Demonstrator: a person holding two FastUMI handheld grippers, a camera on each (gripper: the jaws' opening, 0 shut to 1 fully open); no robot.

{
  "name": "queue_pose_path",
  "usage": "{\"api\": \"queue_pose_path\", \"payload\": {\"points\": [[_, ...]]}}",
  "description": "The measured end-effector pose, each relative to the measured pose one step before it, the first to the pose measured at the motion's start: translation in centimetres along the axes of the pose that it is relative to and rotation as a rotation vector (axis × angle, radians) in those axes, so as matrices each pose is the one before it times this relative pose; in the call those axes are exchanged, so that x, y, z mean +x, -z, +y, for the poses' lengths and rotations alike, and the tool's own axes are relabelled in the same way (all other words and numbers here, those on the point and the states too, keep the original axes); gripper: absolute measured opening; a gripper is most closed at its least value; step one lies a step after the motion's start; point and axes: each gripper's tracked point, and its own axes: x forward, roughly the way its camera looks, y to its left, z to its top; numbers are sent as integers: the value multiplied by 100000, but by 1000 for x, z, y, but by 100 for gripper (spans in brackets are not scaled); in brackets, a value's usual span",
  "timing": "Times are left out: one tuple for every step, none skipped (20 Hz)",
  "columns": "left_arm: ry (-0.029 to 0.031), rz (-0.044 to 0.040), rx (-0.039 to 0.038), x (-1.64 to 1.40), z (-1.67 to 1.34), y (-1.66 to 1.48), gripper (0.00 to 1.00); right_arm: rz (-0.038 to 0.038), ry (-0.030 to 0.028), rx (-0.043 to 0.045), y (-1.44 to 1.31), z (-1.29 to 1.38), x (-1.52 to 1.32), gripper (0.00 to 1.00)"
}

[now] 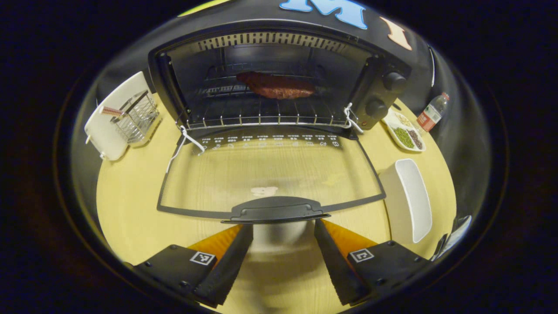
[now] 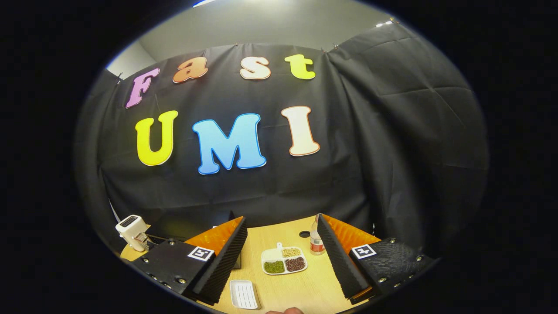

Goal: Open the electric oven with the left hand, put the food in, and close the electric oven.

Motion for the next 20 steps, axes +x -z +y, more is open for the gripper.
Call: {"api": "queue_pose_path", "payload": {"points": [[-67, -374, 463, -115, 16, -44, 98, 0, -51, 153, -62, 47, -13, 98], [85, -443, 67, -177, -15, -54, 100, -48, 95, -11, -23, 7, -14, 98], [153, -760, -691, -375, -91, -150, 100, 135, 272, -111, 5, 4, -16, 98], [276, -890, -516, -430, -71, -209, 96, -36, -194, 107, 14, 83, -53, 98], [162, -1024, -218, -480, -59, -235, 96, 39, -366, 218, -29, 224, 48, 98], [267, -1072, -169, -474, 14, -304, 95, 130, -359, 55, 10, 131, -55, 98], [389, -984, -523, -496, -3, -358, 95, -59, -530, -111, -68, 203, -55, 98], [438, -1289, -885, -575, -5, -534, 96, -153, -405, -211, 29, 219, -21, 98], [248, -1522, -841, -514, -76, -697, 96, -109, -274, -177, -78, 166, -11, 98], [25, -1712, -97, -434, -231, -508, 96, -233, -143, -100, -83, 66, 29, 98], [-110, -1018, 830, -322, -85, -246, 96, -244, -114, -136, -109, 50, -78, 98], [-205, -734, 1462, -239, -60, -155, 100, 108, -360, -95, 54, 75, -86, 98], [-282, -306, 1251, -183, 90, 54, 96, 32, -280, 92, -35, 87, -15, 98], [-156, -308, 255, -188, -26, -145, 100, -204, -277, 236, -138, 52, -73, 98], [-91, -888, -567, -193, -193, -344, 96, -252, -147, 188, -226, -9, 25, 98], [33, -1203, -727, -253, -29, -460, 96, -383, -55, 131, -102, -48, -58, 98], [184, -757, -438, -273, 17, -298, 96, -268, -123, 208, -135, 56, -39, 98], [102, -925, 160, -216, 27, -305, 96, -84, -65, 203, 19, -128, 69, 99], [-5, -781, 489, -180, -57, -373, 96, 45, -178, 272, 49, -156, -31, 99], [-101, -813, 644, -275, -3, -445, 96, 179, -112, 249, 48, 64, -51, 99]]}}
